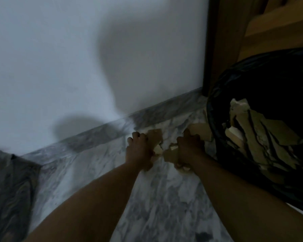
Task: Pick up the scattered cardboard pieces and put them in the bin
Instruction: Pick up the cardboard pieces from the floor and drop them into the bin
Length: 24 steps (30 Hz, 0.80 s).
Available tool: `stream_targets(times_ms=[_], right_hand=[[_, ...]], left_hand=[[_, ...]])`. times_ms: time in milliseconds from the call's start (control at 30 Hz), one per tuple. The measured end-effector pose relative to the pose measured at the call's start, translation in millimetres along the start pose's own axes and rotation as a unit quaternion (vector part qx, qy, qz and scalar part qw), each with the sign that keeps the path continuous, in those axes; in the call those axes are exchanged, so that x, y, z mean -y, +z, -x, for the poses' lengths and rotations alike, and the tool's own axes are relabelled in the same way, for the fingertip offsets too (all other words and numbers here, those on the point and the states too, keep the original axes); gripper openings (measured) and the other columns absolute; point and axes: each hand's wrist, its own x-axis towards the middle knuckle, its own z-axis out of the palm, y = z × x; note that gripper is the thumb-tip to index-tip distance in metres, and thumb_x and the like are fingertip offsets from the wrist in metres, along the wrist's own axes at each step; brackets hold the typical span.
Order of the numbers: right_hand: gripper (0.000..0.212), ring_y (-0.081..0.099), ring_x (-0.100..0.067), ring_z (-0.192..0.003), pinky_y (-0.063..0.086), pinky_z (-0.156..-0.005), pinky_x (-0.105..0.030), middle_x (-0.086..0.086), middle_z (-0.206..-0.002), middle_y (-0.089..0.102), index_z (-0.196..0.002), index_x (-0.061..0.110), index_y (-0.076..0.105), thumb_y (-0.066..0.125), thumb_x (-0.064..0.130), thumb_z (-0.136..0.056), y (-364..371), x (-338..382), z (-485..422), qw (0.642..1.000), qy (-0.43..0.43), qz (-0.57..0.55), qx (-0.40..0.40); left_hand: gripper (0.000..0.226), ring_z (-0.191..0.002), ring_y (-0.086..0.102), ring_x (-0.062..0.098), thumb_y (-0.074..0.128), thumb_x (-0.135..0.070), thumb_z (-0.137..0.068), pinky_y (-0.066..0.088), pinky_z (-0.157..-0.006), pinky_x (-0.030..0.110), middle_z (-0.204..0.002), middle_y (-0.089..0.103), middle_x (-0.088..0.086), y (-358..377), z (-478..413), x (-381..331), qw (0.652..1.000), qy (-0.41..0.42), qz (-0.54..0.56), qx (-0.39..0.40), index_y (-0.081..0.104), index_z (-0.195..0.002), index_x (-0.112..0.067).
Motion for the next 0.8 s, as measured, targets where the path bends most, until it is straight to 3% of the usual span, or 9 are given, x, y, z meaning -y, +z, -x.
stream_targets(times_ms=[167, 267, 367, 433, 467, 567, 633, 700, 800], right_hand=[[0.082, 0.036, -0.043, -0.129, 0.041, -0.102, -0.053, -0.013, -0.154, 0.019, -0.142, 0.024, 0.037, 0.081, 0.039, -0.075, 10.0, 12.6, 9.8, 0.999, 0.028, -0.012, -0.039], [0.084, 0.04, -0.041, -0.125, 0.046, -0.095, -0.049, -0.012, -0.145, 0.029, -0.144, 0.024, 0.028, 0.079, 0.032, -0.077, 20.8, 18.9, 10.9, 0.995, 0.039, -0.032, -0.085], [0.06, 0.043, -0.036, -0.123, 0.044, -0.09, -0.043, -0.011, -0.14, 0.037, -0.141, 0.018, 0.037, 0.066, 0.025, -0.089, 22.0, 23.7, 9.4, 0.988, 0.054, -0.05, -0.138], [0.039, 0.043, -0.034, -0.123, 0.042, -0.092, -0.041, -0.01, -0.138, 0.039, -0.131, 0.015, 0.049, 0.059, 0.022, -0.093, 25.5, 25.5, 9.6, 0.984, 0.065, -0.057, -0.155], [0.035, 0.043, -0.035, -0.123, 0.042, -0.093, -0.042, -0.011, -0.137, 0.041, -0.127, 0.015, 0.052, 0.059, 0.021, -0.093, 29.3, 26.2, 10.8, 0.981, 0.068, -0.064, -0.17], [0.047, 0.053, -0.037, -0.105, 0.048, -0.078, -0.048, -0.012, -0.115, 0.054, -0.104, 0.017, 0.064, 0.086, 0.024, -0.063, 47.8, 28.8, 18.0, 0.974, 0.072, -0.075, -0.201], [0.06, 0.052, -0.036, -0.101, 0.049, -0.073, -0.049, -0.011, -0.113, 0.054, -0.1, 0.018, 0.065, 0.093, 0.026, -0.048, 52.9, 29.4, 22.9, 0.972, 0.082, -0.073, -0.207], [0.064, 0.039, -0.034, -0.121, 0.044, -0.09, -0.055, -0.009, -0.133, 0.039, -0.116, 0.021, 0.06, 0.089, 0.033, -0.06, 48.2, 25.6, 19.6, 0.971, 0.078, -0.06, -0.217], [0.085, -0.002, -0.04, -0.149, 0.01, -0.112, -0.07, -0.003, -0.163, -0.006, -0.149, 0.021, 0.034, 0.077, 0.04, -0.078, 28.5, 11.8, -3.6, 0.988, 0.081, -0.06, -0.114]], left_hand=[[0.073, -0.113, 0.041, 0.03, 0.078, -0.033, -0.071, 0.048, -0.081, 0.039, -0.126, 0.045, 0.01, 9.6, 32.4, 14.2, 0.997, -0.032, 0.067, 0.002, 0.038, -0.129, -0.014], [0.1, -0.119, 0.042, 0.028, 0.086, -0.027, -0.059, 0.048, -0.088, 0.039, -0.132, 0.043, 0.008, 11.0, 44.6, 25.0, 0.987, -0.055, 0.149, 0.029, 0.029, -0.139, -0.013], [0.137, -0.129, 0.041, 0.031, 0.09, -0.025, -0.056, 0.046, -0.101, 0.044, -0.144, 0.039, 0.011, 2.2, 27.1, 30.0, 0.983, -0.009, 0.172, 0.061, -0.006, -0.154, -0.019], [0.147, -0.133, 0.038, 0.034, 0.089, -0.026, -0.06, 0.043, -0.106, 0.045, -0.148, 0.036, 0.016, -8.8, 2.9, 27.8, 0.985, 0.042, 0.122, 0.112, -0.026, -0.151, -0.023], [0.146, -0.135, 0.037, 0.035, 0.089, -0.025, -0.061, 0.041, -0.107, 0.045, -0.149, 0.035, 0.018, -17.5, -9.6, 24.7, 0.983, 0.072, 0.098, 0.136, -0.028, -0.15, -0.022], [0.135, -0.141, 0.03, 0.035, 0.09, -0.024, -0.064, 0.033, -0.114, 0.043, -0.155, 0.026, 0.018, -40.1, -37.7, 4.8, 0.973, 0.159, 0.049, 0.162, -0.009, -0.155, -0.01], [0.112, -0.145, 0.021, 0.034, 0.081, -0.031, -0.077, 0.025, -0.118, 0.042, -0.159, 0.017, 0.017, -47.2, -52.6, -6.2, 0.967, 0.175, 0.06, 0.172, 0.005, -0.156, -0.007], [0.084, -0.145, 0.024, 0.032, 0.066, -0.035, -0.091, 0.024, -0.118, 0.042, -0.16, 0.018, 0.014, -40.8, -70.6, -6.3, 0.959, 0.193, 0.087, 0.191, 0.017, -0.155, -0.011], [0.079, -0.125, 0.047, 0.025, 0.072, -0.035, -0.086, 0.039, -0.11, 0.032, -0.154, 0.033, 0.011, -32.6, -85.4, -0.8, 0.946, 0.238, 0.078, 0.204, 0.031, -0.149, -0.01]])
